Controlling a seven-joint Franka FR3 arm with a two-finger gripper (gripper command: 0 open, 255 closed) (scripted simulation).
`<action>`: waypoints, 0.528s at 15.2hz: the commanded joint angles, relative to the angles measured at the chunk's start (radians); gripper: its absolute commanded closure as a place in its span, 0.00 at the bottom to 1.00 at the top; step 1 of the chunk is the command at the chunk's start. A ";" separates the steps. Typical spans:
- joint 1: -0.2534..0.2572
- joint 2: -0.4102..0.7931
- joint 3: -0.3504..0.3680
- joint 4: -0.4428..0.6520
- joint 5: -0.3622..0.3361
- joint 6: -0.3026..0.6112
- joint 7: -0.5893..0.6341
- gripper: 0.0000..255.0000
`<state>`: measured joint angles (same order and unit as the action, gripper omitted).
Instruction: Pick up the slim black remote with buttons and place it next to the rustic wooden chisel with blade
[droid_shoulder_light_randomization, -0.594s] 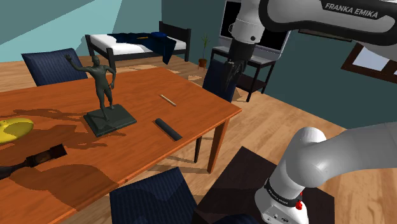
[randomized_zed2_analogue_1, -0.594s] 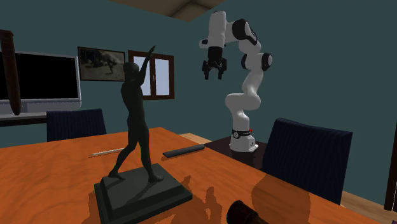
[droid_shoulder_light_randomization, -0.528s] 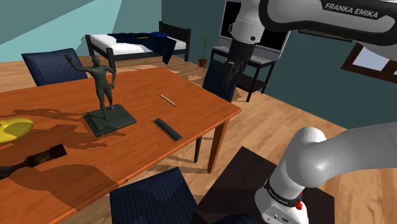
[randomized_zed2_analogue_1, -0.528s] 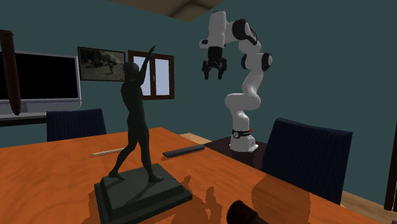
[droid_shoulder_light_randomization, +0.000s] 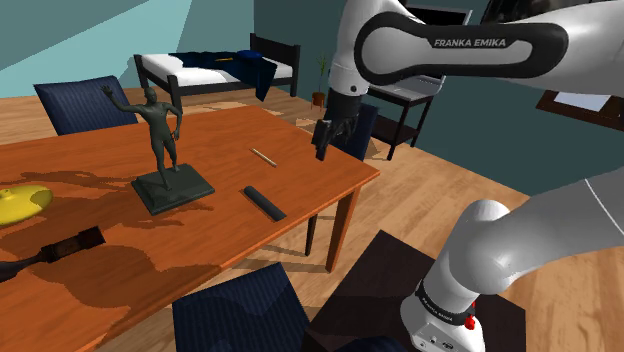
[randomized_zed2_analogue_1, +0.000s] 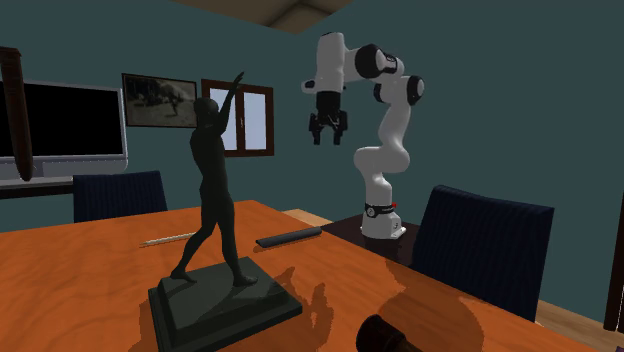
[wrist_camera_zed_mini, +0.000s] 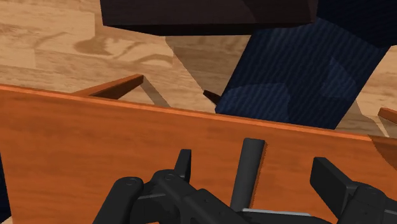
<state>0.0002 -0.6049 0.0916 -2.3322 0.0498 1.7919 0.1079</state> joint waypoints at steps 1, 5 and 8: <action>-0.003 0.055 0.007 -0.013 0.009 0.064 0.018 0.00; -0.008 0.184 0.023 -0.008 0.023 0.176 0.055 0.00; -0.011 0.288 0.034 0.011 0.030 0.254 0.082 0.00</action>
<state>-0.0110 -0.3496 0.1195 -2.3262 0.0761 2.0201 0.1771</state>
